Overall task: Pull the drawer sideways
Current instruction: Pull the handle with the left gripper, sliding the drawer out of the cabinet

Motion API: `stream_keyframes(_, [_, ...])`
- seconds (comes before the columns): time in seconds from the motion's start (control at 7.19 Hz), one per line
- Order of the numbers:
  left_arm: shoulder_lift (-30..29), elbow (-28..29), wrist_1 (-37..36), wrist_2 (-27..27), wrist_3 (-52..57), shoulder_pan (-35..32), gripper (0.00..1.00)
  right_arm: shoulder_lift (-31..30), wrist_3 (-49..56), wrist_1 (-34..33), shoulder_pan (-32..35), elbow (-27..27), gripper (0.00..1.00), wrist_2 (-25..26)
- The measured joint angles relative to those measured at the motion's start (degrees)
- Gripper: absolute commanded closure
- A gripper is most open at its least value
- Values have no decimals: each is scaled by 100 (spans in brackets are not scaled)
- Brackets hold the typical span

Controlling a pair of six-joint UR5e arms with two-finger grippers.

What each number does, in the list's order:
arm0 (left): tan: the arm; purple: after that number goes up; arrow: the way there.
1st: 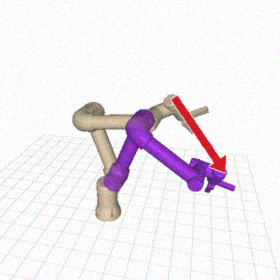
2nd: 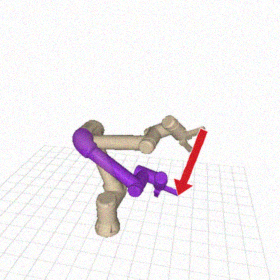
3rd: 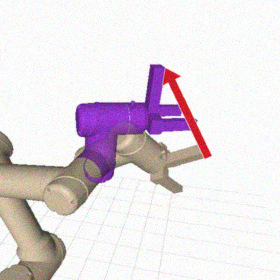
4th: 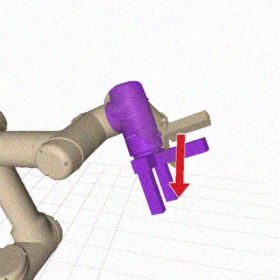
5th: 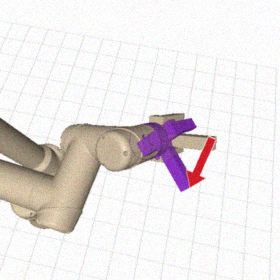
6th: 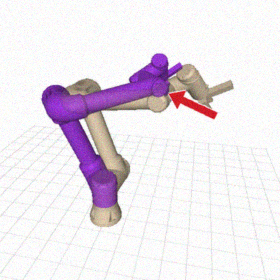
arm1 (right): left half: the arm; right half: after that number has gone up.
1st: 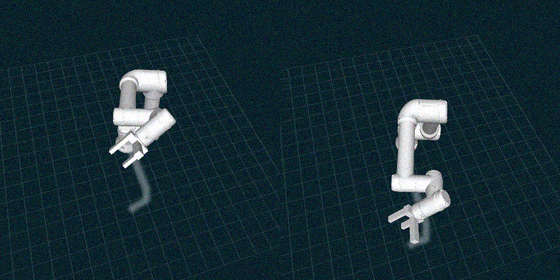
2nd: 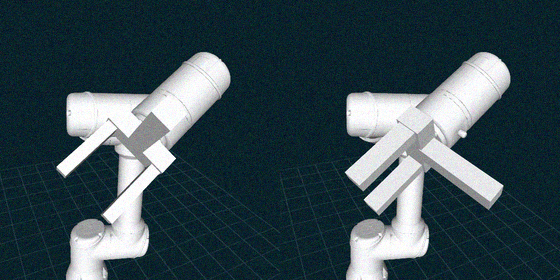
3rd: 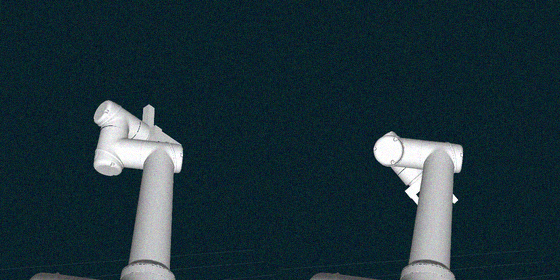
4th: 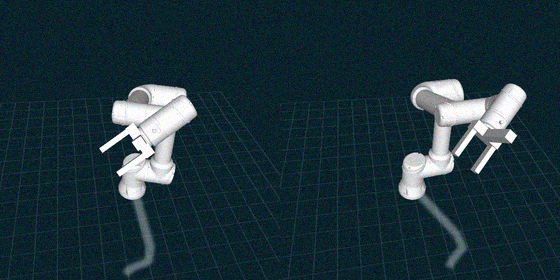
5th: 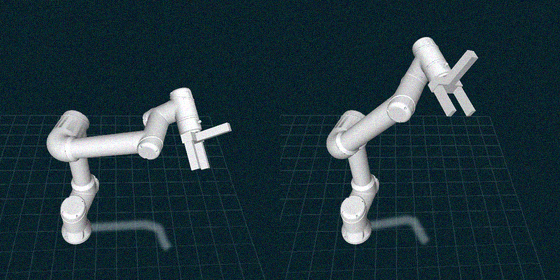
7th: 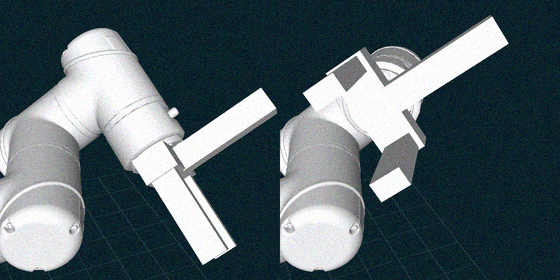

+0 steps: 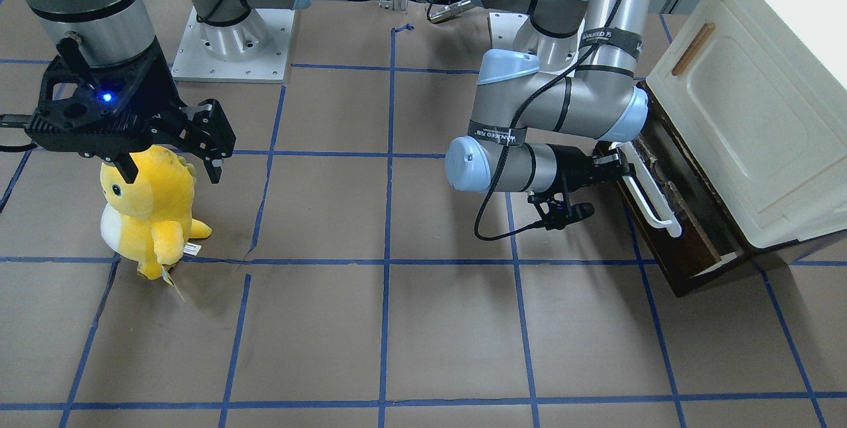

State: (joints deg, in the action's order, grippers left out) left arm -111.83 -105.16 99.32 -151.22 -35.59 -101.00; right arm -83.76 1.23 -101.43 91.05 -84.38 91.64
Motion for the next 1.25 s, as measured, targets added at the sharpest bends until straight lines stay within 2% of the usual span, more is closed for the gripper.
stream_keyframes(1.25, [-25, 88, -11, 2, -2, -538, 95, 0, 0, 0, 0, 0, 0, 2])
